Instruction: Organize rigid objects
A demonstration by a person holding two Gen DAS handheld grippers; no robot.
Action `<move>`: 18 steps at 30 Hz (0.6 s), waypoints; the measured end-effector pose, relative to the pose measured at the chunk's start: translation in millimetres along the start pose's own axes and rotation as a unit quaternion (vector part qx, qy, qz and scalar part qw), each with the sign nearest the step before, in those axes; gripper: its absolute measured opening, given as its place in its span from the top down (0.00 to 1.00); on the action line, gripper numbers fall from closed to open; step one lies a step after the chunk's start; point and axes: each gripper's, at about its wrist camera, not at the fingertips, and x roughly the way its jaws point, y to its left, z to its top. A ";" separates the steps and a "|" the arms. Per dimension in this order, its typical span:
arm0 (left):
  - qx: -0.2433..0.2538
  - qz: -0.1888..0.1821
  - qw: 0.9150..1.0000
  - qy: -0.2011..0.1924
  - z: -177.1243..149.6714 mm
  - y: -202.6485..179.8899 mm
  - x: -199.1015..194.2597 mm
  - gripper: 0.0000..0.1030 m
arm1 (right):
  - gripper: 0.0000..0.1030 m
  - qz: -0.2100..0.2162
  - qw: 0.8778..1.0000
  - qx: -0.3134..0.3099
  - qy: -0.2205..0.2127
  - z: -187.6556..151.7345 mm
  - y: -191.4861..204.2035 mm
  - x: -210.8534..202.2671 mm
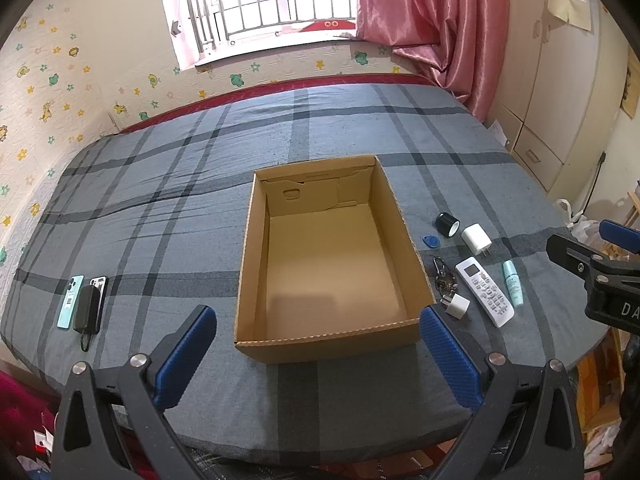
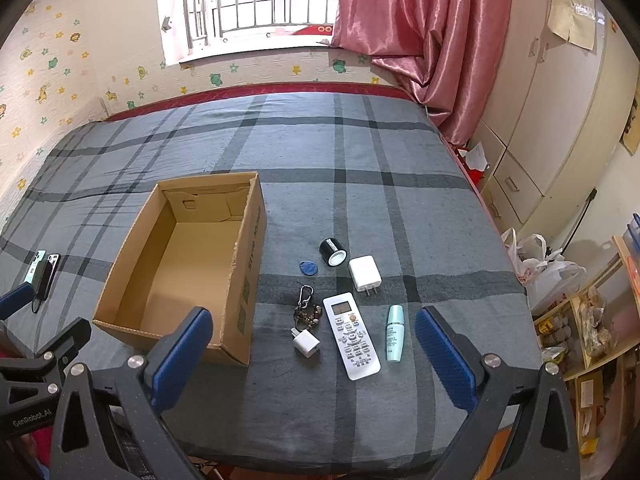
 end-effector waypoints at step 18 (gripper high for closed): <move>0.005 0.004 1.000 -0.005 4.3 -1.3 -0.8 0.00 | 0.00 0.000 1.000 0.000 -0.007 5.1 -2.1 0.5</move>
